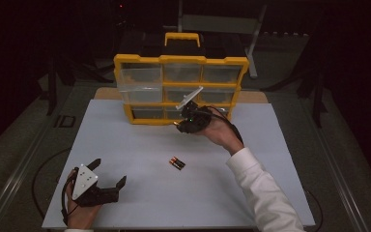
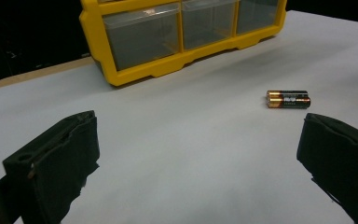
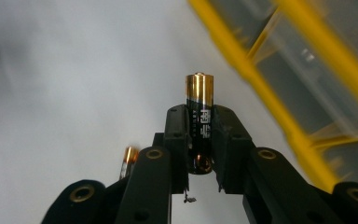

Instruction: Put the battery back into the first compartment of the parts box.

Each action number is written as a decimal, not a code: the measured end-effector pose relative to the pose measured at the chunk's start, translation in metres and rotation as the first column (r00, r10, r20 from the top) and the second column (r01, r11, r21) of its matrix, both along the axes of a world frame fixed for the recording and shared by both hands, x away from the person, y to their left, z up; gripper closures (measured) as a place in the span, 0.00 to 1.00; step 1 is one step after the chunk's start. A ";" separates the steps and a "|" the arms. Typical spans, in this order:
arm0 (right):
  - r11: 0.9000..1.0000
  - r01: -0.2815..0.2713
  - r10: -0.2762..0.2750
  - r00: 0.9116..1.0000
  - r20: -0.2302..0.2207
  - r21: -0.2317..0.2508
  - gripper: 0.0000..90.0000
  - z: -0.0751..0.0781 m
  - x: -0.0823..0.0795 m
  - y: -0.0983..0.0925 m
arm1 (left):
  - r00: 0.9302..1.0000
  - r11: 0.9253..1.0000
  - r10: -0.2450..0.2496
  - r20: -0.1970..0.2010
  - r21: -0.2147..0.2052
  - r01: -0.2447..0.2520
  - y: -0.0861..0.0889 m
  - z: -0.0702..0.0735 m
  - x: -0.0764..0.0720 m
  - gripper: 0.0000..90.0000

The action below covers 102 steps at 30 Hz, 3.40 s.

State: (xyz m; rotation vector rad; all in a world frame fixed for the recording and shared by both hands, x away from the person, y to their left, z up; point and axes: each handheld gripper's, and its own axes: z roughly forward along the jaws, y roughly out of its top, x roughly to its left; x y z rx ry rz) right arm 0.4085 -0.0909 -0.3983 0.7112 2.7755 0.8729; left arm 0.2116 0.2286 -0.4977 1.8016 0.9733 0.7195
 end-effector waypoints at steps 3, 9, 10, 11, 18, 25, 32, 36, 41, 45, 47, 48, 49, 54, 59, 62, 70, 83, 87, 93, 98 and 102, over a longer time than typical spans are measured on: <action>1.000 0.009 -0.010 1.000 0.015 0.028 0.86 0.012 0.003 -0.001 | 1.000 1.000 0.001 0.000 0.000 -0.001 0.001 0.000 0.000 0.00; 0.997 0.020 -0.023 0.999 0.035 0.077 0.86 0.032 0.009 -0.004 | 1.000 1.000 0.001 0.001 0.002 -0.001 0.001 0.000 0.000 0.00; 0.996 0.021 -0.024 0.999 0.038 0.085 0.86 0.035 0.009 -0.004 | 1.000 1.000 0.001 0.001 0.001 -0.001 0.001 0.000 0.000 0.00; 0.996 0.020 -0.024 0.999 0.043 0.091 0.86 0.038 0.010 -0.005 | 1.000 1.000 0.002 0.001 0.001 -0.002 0.001 0.000 0.000 0.00; 0.991 0.025 -0.035 0.997 0.073 0.131 0.86 0.060 0.012 -0.006 | 1.000 1.000 0.005 0.004 0.000 -0.005 0.001 0.000 0.000 0.00; 0.981 0.029 -0.049 0.994 0.100 0.191 0.86 0.081 0.013 -0.006 | 1.000 1.000 0.007 0.010 -0.002 -0.007 0.001 0.001 0.000 0.00; 0.977 0.032 -0.060 0.990 0.127 0.213 0.86 0.100 0.016 -0.001 | 1.000 1.000 0.007 0.007 -0.005 -0.007 0.002 0.000 0.000 0.00; 0.973 0.033 -0.068 0.987 0.143 0.228 0.86 0.110 0.017 0.001 | 1.000 1.000 0.004 0.005 -0.005 -0.004 0.002 0.000 0.000 0.00; 0.969 0.042 -0.082 0.984 0.157 0.245 0.86 0.122 0.020 0.003 | 1.000 1.000 0.006 0.006 -0.007 -0.006 0.003 0.001 0.000 0.00; 0.967 0.034 -0.080 0.982 0.174 0.252 0.86 0.129 0.021 0.005 | 1.000 1.000 0.006 0.005 -0.012 -0.006 0.003 0.001 -0.001 0.00; 0.968 0.033 -0.079 0.981 0.175 0.250 0.86 0.131 0.021 0.006 | 1.000 1.000 0.006 0.005 -0.011 -0.006 0.003 0.001 -0.001 0.00; 0.968 0.037 -0.082 0.981 0.175 0.246 0.86 0.134 0.022 0.007 | 1.000 1.000 0.006 0.005 -0.011 -0.006 0.003 0.001 -0.001 0.00; 0.969 0.037 -0.082 0.981 0.177 0.244 0.86 0.135 0.023 0.008 | 1.000 1.000 0.006 0.005 -0.012 -0.006 0.003 0.001 -0.001 0.00; 0.966 0.033 -0.080 0.981 0.175 0.258 0.86 0.142 0.025 0.014 | 1.000 1.000 0.004 0.004 -0.010 -0.004 0.002 0.001 0.000 0.00; 0.954 0.028 -0.082 0.982 0.170 0.299 0.85 0.146 0.026 0.021 | 1.000 1.000 0.004 0.001 -0.013 -0.004 0.003 0.001 -0.001 0.00; 0.949 0.023 -0.080 0.982 0.169 0.315 0.85 0.148 0.026 0.027 | 1.000 1.000 0.004 0.002 -0.013 -0.004 0.003 0.001 -0.001 0.00; 0.940 0.012 -0.079 0.980 0.183 0.340 0.85 0.149 0.027 0.041 | 1.000 1.000 0.008 0.002 -0.017 -0.008 0.004 0.001 -0.001 0.00; 0.947 0.028 -0.089 0.980 0.178 0.320 0.74 0.142 0.031 0.051 | 1.000 1.000 0.008 0.004 -0.023 -0.008 0.005 0.001 -0.001 0.00; 0.940 0.058 -0.108 0.985 0.133 0.337 0.29 0.141 0.032 0.047 | 1.000 1.000 0.009 0.002 -0.022 -0.009 0.005 0.001 -0.001 0.00; 0.950 0.068 -0.117 0.983 0.144 0.305 0.16 0.138 0.028 0.041 | 1.000 1.000 0.009 0.002 -0.020 -0.009 0.005 0.001 -0.001 0.00; 0.961 0.064 -0.108 0.983 0.151 0.270 0.13 0.133 0.021 0.031 | 1.000 1.000 0.009 0.000 -0.018 -0.009 0.005 0.001 -0.001 0.00; 0.966 0.066 -0.107 0.982 0.153 0.250 0.12 0.129 0.017 0.024 | 1.000 1.000 0.008 0.001 -0.018 -0.008 0.004 0.001 -0.001 0.00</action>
